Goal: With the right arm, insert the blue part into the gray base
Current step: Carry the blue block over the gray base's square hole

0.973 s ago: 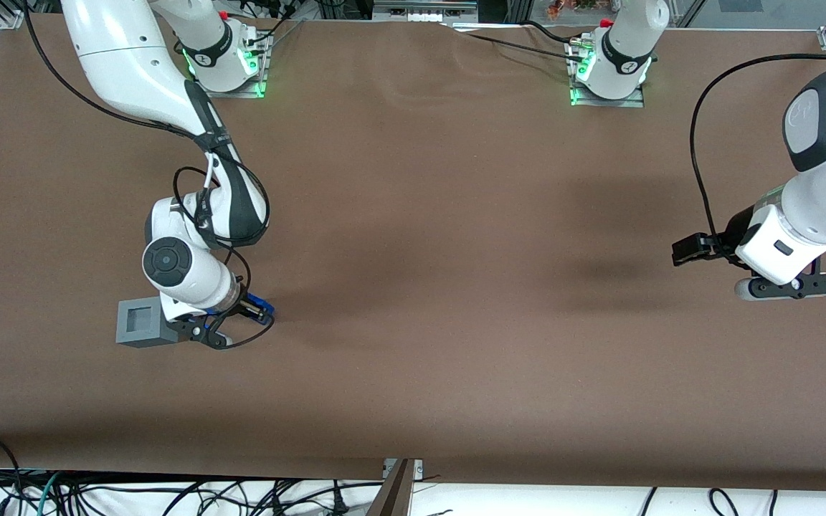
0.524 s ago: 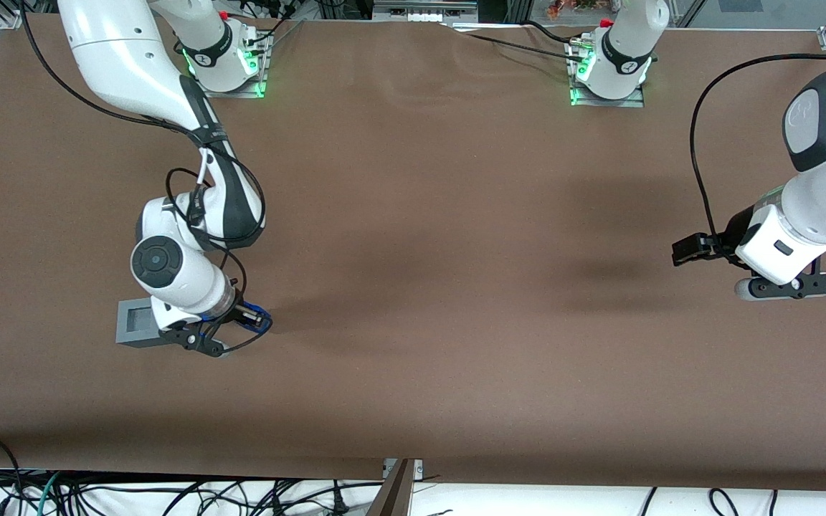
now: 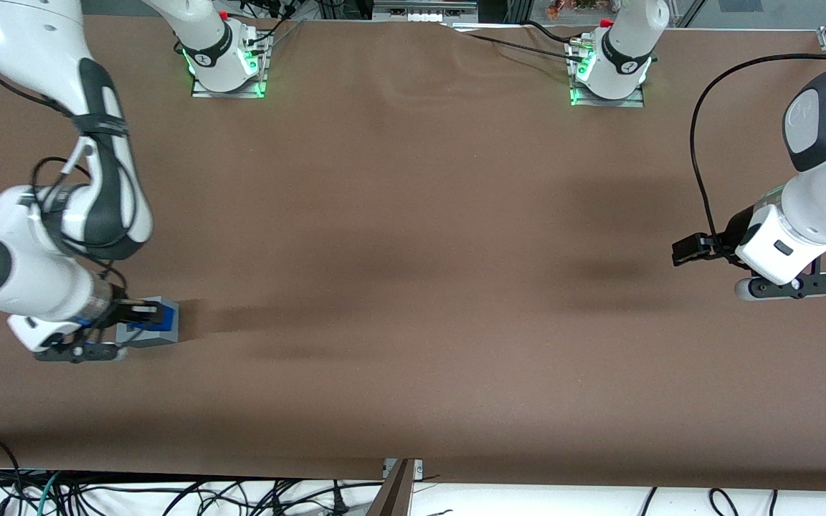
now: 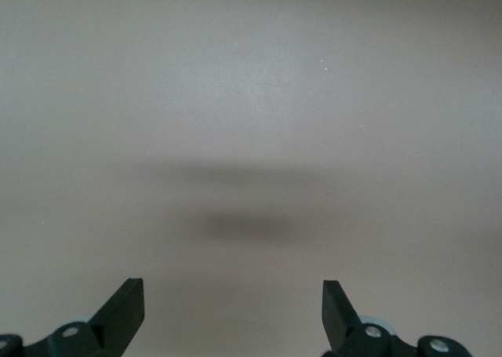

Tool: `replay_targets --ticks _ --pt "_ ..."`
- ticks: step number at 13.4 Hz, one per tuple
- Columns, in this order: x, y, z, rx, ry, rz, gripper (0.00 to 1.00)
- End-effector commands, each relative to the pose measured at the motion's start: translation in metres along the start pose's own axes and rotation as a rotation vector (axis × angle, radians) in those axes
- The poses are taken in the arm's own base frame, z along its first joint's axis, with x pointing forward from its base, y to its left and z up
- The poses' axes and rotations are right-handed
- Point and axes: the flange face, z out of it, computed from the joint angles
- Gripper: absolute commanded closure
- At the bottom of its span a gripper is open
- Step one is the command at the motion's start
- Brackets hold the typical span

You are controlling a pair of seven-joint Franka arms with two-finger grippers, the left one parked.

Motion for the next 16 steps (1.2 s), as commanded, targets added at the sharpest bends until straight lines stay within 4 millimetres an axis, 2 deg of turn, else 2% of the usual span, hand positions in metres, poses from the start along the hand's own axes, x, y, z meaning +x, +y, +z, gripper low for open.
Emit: replay_targets --ticks 1,2,3,5,7,10,13,16 --pt "-0.006 0.033 -0.004 0.009 -0.013 -0.077 0.62" --pt "-0.007 0.044 0.0 0.011 -0.019 -0.069 0.62" --pt "-0.008 0.048 0.002 0.009 -0.021 -0.067 0.62" --pt "-0.006 0.047 0.007 0.006 -0.02 -0.096 0.62" --pt "-0.006 0.047 0.022 0.012 -0.038 -0.099 0.62" --pt "-0.004 0.038 0.036 0.012 -0.056 -0.114 0.62" --pt "-0.005 0.038 0.044 0.013 -0.067 -0.128 0.61" --pt "-0.001 0.04 0.043 0.005 -0.034 -0.127 0.61"
